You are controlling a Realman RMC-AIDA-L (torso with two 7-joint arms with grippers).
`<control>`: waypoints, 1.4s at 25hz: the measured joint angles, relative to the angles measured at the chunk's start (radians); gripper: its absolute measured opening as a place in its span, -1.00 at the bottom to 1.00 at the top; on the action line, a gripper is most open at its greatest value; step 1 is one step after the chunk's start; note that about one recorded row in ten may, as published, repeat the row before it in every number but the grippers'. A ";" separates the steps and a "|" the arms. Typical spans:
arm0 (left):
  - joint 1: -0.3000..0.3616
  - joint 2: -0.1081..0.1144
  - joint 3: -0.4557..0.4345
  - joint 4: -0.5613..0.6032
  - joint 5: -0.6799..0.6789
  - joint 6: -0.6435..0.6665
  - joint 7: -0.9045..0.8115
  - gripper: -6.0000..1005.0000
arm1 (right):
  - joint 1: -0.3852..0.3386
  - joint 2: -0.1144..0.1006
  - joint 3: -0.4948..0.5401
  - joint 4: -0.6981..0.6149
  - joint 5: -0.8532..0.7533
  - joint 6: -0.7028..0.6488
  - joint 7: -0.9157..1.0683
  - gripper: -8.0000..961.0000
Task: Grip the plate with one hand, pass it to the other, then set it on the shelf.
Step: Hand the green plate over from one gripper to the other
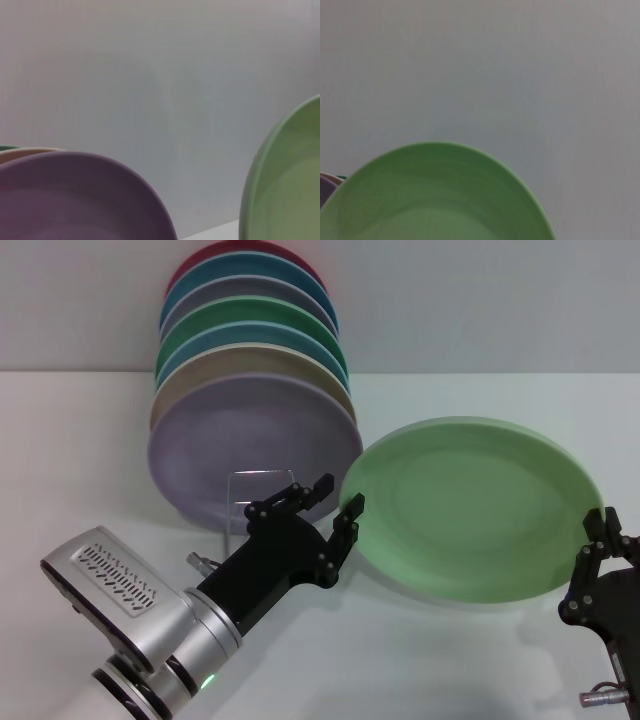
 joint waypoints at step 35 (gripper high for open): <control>-0.013 0.000 0.001 -0.002 0.004 -0.002 0.001 -0.77 | 0.007 0.000 0.000 -0.006 0.000 0.026 0.000 -0.95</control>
